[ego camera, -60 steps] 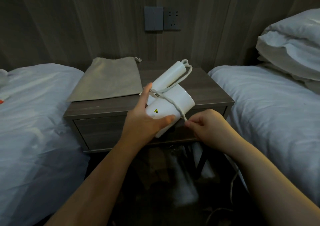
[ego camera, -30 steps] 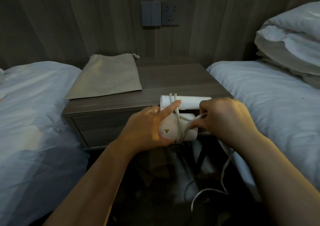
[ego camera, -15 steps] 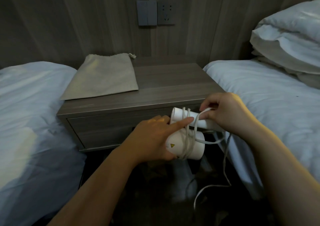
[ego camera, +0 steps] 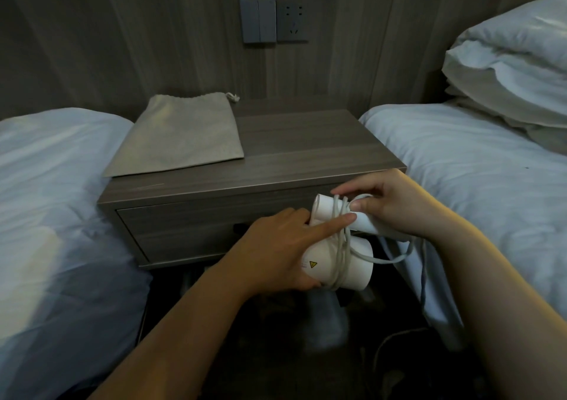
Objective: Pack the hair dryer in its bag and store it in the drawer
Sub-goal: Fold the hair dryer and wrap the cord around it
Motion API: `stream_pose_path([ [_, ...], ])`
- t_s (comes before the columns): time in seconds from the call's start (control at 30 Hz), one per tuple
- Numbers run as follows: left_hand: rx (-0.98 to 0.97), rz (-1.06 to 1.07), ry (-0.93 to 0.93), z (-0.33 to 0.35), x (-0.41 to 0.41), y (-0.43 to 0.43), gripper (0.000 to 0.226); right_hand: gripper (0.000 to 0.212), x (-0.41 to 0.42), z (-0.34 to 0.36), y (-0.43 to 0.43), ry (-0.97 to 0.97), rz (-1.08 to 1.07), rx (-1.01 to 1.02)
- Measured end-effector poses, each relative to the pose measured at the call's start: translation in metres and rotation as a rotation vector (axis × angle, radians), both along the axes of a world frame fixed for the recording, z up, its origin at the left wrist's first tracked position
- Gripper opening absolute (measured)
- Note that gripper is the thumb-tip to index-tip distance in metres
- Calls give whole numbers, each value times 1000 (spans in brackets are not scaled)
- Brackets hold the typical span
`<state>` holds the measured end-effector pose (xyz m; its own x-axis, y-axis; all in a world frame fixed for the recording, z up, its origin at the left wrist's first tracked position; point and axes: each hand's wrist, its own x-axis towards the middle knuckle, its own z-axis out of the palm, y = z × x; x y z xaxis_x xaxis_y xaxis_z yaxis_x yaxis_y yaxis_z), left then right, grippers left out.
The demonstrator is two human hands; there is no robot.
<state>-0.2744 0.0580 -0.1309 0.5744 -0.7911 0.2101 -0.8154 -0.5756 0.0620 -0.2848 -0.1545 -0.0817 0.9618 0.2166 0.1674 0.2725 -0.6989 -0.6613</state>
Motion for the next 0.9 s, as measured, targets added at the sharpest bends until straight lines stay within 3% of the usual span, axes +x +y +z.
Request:
stream_pose_path([
  [0.4, 81, 32, 28, -5, 3, 2, 91, 20, 4, -11, 8, -36, -27, 28],
  [0.63, 62, 8, 8, -4, 1, 4, 93, 27, 2, -12, 7, -31, 11, 80],
  [0.9, 75, 18, 88, -4, 3, 5, 90, 18, 5, -15, 6, -11, -65, 48],
])
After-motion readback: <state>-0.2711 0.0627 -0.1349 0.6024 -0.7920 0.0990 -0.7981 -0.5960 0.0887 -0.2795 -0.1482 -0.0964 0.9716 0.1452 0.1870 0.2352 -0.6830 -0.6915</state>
